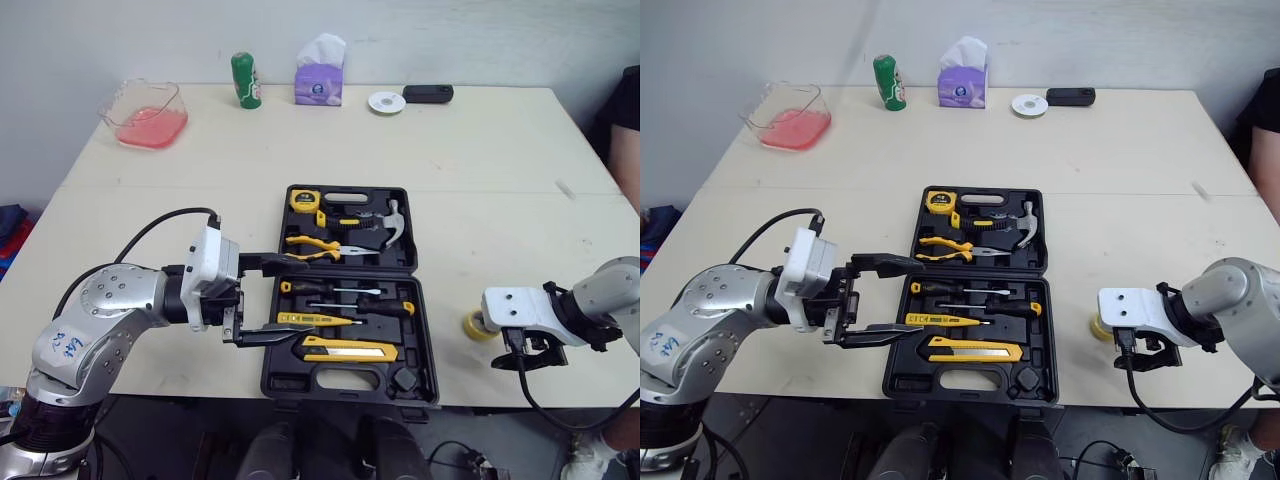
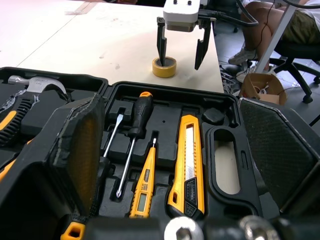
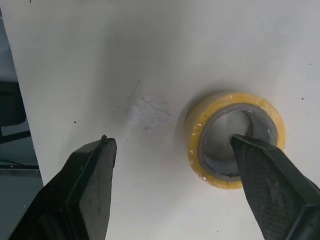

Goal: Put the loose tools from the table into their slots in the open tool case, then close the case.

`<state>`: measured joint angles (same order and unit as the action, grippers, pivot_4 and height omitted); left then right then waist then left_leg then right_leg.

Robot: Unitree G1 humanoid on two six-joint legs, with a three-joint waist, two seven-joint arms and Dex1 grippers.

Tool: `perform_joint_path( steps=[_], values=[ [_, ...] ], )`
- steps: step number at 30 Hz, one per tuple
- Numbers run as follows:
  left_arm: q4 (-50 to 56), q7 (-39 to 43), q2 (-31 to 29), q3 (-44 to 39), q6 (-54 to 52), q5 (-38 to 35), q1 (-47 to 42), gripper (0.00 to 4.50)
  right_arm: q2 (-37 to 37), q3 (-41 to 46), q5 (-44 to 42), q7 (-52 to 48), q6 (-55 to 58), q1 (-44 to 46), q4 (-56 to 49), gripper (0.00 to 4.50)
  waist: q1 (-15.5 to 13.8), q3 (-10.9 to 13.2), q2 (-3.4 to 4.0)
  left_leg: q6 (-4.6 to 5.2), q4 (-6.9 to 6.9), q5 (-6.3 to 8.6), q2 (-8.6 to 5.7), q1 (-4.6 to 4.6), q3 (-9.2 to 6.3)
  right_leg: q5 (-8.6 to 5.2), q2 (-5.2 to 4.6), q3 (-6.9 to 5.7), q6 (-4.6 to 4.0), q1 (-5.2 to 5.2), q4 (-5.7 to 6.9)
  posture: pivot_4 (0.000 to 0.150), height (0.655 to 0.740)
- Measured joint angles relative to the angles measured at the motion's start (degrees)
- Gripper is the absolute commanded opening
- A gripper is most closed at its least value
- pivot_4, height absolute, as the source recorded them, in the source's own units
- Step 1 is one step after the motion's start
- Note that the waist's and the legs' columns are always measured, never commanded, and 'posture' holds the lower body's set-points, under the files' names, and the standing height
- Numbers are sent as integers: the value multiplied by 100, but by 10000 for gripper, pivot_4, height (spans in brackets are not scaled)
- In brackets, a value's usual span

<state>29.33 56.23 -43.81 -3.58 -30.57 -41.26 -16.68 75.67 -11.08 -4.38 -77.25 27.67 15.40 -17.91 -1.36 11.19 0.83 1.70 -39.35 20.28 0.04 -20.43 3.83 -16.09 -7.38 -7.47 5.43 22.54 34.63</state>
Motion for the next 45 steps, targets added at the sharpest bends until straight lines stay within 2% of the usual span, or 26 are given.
perform_joint_path(
  steps=[1,2,5,6,14,20,25,37,45],
  values=[
    [13,-5,1,0,1,0,10,45000,-4,-9,19,-2,-2,0,0,24200,0,0,0,0,0,0,0,0,0,0,0,0,0,0,0,1500,7400],
    [27,-7,2,0,2,0,23,45000,-17,-21,54,5,-2,0,1,17778,0,0,0,0,0,0,0,0,0,0,0,0,0,0,0,1500,7400],
    [101,0,4,0,3,-2,57,45000,-92,-77,156,57,1,0,5,3153,0,0,0,0,0,0,0,0,0,0,0,0,0,0,0,1500,7400],
    [115,7,4,0,3,-4,60,45000,-95,-78,172,63,2,1,3,734,0,0,0,0,0,0,0,0,0,0,0,0,0,0,0,1500,7400],
    [123,159,23,0,47,-18,97,45000,-71,-28,155,-21,20,-24,-167,734,0,-1,-2,0,0,0,-1,0,0,0,1,0,0,0,0,1500,7400],
    [123,535,-27,15,270,80,213,45000,33,207,-242,-427,134,500,-706,734,17,-1,-2,-2,0,1,7,1,0,-1,3,1,-1,1,-1,1500,7400],
    [61,978,-4,61,969,398,372,45000,-141,161,-709,-707,312,957,-1260,734,14,-1,-2,-2,0,1,3,0,0,-1,0,0,-1,1,-10,1500,7400],
    [-65,1238,-222,251,1056,533,821,45000,-908,-918,-1020,-942,710,1563,-1872,734,12,-2,-6,0,0,2,3,-1,-3,0,-6,-2,-1,2,-4,1500,7400],
    [98,1144,-302,242,877,526,872,45000,-936,-1215,-939,-939,715,1571,-2013,734,10,-2,-9,1,0,2,2,-1,-4,0,-6,-2,-1,1,-3,1500,7400]
  ],
)
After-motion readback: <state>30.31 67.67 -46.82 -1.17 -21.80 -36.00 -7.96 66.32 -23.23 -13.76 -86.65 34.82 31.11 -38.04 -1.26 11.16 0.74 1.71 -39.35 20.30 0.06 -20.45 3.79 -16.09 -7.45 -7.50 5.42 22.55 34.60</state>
